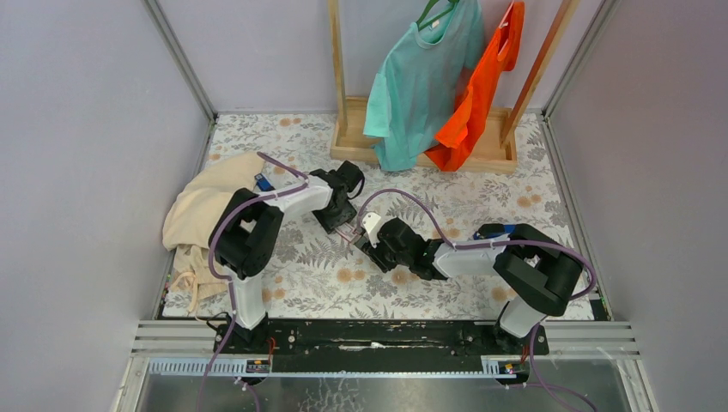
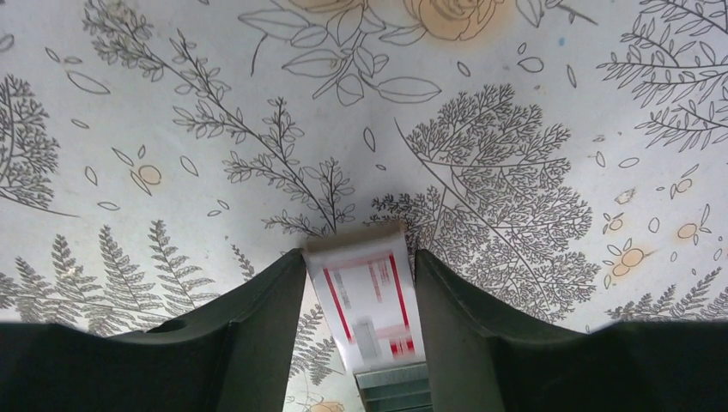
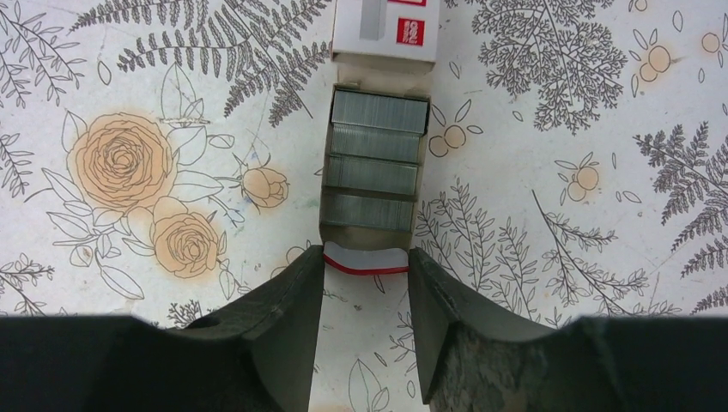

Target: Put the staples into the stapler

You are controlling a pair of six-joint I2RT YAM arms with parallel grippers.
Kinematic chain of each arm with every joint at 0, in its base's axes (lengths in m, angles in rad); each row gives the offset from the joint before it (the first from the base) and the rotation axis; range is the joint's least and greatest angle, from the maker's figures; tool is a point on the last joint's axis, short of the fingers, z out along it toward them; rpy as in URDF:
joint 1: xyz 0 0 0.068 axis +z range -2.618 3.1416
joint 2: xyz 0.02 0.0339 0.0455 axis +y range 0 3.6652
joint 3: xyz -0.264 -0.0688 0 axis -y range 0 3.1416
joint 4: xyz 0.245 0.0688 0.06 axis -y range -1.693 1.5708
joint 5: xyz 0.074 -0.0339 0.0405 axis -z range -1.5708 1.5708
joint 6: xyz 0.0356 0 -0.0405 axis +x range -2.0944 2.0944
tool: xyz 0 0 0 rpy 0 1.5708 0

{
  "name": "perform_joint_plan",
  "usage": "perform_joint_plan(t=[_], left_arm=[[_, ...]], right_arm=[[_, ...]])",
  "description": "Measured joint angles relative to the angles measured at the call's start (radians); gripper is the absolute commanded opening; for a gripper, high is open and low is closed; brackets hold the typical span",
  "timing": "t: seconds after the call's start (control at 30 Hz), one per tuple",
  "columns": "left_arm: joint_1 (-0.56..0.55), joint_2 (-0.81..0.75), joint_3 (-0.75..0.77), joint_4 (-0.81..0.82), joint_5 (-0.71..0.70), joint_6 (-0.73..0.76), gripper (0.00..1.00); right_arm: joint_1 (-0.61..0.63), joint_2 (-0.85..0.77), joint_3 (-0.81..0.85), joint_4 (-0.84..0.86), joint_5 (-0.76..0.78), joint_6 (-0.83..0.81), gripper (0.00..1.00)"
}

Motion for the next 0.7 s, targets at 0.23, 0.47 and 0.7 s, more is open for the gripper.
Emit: perform_joint_plan(t=[0.23, 0.47, 0.7], left_arm=[[0.006, 0.016, 0.025, -0.006, -0.015, 0.059, 0.76], [0.006, -0.044, -0.001, -0.006, -0.024, 0.116, 0.88], [0.006, -0.29, -0.04, -0.003, -0.066, 0.185, 0.98]], right_arm=[[0.0, -0.028, -0.01, -0.039, 0.02, -0.001, 0.54], [0.0, -0.041, -0.006, -0.073, 0.023, 0.001, 0.66], [0.001, -0.005, 0.049, -0.11, 0.024, 0.003, 0.7]])
